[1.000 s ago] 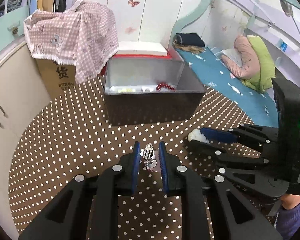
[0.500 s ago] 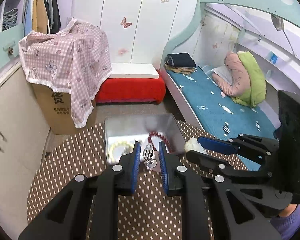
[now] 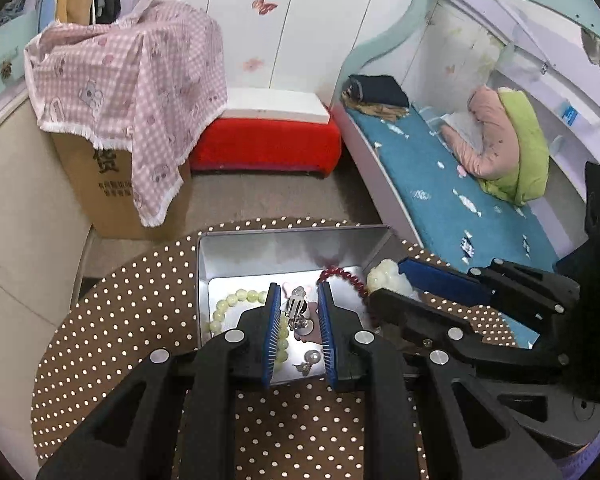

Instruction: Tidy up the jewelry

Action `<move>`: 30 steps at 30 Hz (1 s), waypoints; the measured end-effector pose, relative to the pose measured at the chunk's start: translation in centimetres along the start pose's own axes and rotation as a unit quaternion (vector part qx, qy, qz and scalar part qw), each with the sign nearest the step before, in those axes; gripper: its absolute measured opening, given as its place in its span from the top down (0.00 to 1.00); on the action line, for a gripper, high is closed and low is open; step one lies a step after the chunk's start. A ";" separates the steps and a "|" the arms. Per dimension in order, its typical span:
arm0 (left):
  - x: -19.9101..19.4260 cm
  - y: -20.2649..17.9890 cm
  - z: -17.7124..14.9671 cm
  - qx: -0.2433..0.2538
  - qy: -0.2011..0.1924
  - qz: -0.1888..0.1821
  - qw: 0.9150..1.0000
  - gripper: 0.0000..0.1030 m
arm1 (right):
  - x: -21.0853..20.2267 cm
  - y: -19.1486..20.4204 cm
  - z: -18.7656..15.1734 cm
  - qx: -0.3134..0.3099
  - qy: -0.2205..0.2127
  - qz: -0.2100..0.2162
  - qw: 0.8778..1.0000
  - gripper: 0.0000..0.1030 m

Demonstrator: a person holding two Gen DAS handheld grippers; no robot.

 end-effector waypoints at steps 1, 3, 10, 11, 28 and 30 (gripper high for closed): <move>0.2 0.1 -0.2 -0.001 0.002 0.000 1.000 0.83 | 0.2 0.0 -0.1 0.000 0.001 0.000 1.000 0.72; 0.5 0.4 -0.3 -0.007 0.006 0.000 1.000 0.83 | 0.7 0.1 -0.2 0.001 0.004 0.001 1.000 0.72; 0.8 0.9 -0.3 -0.012 0.005 0.009 1.000 0.83 | 1.5 0.3 -0.3 0.000 0.011 0.004 1.000 0.72; 0.8 1.0 -0.2 -0.013 0.005 0.008 1.000 0.83 | 1.6 0.2 -0.3 0.000 0.012 0.004 1.000 0.72; -0.6 1.9 0.1 -0.027 -0.022 0.041 0.999 0.59 | 2.6 0.2 -0.8 0.010 0.022 0.010 1.000 0.72; -0.8 1.6 0.0 -0.020 -0.025 0.043 0.999 0.55 | 2.6 0.3 -0.8 0.011 0.023 0.010 1.000 0.71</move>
Point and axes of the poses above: each gripper's, at about its wrist camera, not at the fingertips, and x roughly the way its jaws point, y to its left, z to its top, the point moved 9 cm from there along x, roughly the way its jaws point, and after that the axes turned 13 degrees about -x, right-handed, at the moved point
